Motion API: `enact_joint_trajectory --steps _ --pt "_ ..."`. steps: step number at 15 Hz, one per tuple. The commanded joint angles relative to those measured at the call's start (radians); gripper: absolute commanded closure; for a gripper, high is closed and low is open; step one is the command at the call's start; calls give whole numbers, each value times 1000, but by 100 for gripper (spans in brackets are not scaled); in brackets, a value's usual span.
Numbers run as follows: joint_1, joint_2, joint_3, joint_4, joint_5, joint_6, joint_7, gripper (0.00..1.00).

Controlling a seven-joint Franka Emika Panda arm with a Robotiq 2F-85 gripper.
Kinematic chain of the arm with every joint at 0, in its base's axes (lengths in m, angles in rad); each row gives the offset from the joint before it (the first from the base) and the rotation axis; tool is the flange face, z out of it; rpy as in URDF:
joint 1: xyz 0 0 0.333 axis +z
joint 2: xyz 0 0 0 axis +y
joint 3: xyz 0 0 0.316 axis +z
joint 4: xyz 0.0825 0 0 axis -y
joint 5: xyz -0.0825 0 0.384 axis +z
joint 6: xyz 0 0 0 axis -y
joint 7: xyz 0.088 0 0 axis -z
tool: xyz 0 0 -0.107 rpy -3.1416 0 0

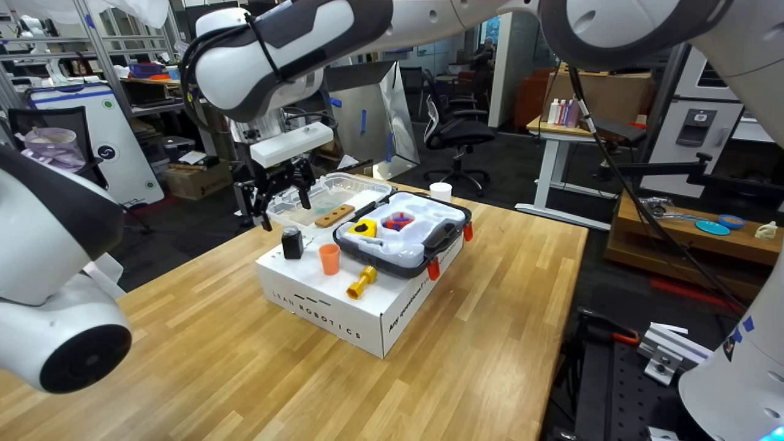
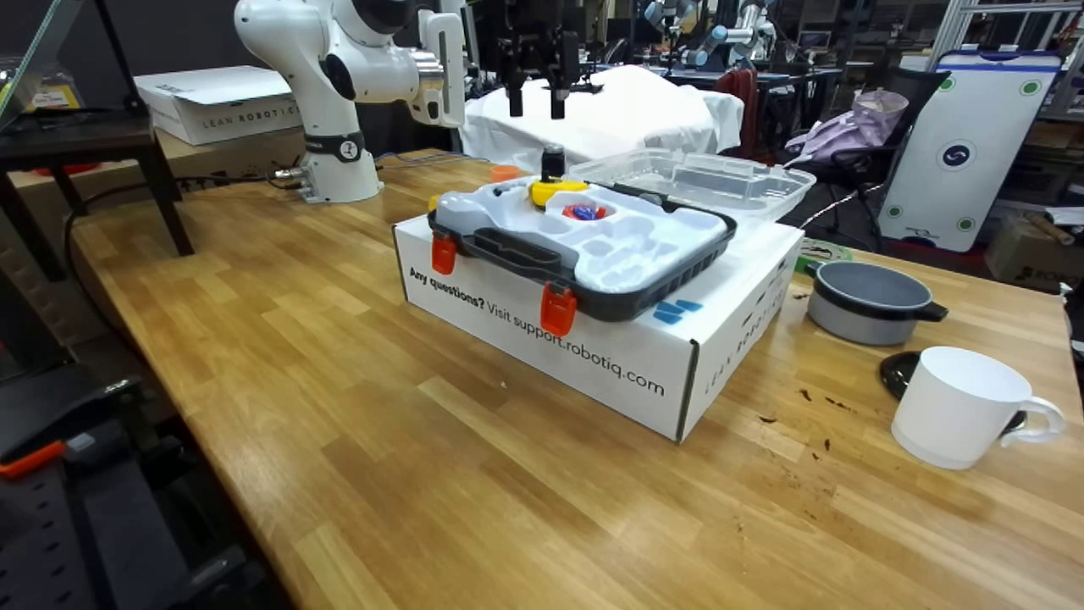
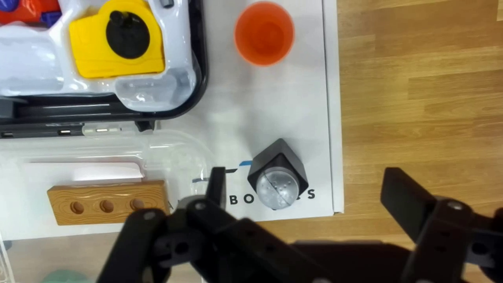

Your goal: Pick up the black salt cellar from the box and put it on the table.

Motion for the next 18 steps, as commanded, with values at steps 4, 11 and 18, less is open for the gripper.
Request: enact_joint_trajectory --steps 4,11,18 --pt "-7 85 -5 100 24 -62 -1 0" --pt "-1 93 -10 98 14 -44 -2 0" --pt "-1 106 -10 111 17 -40 3 0"
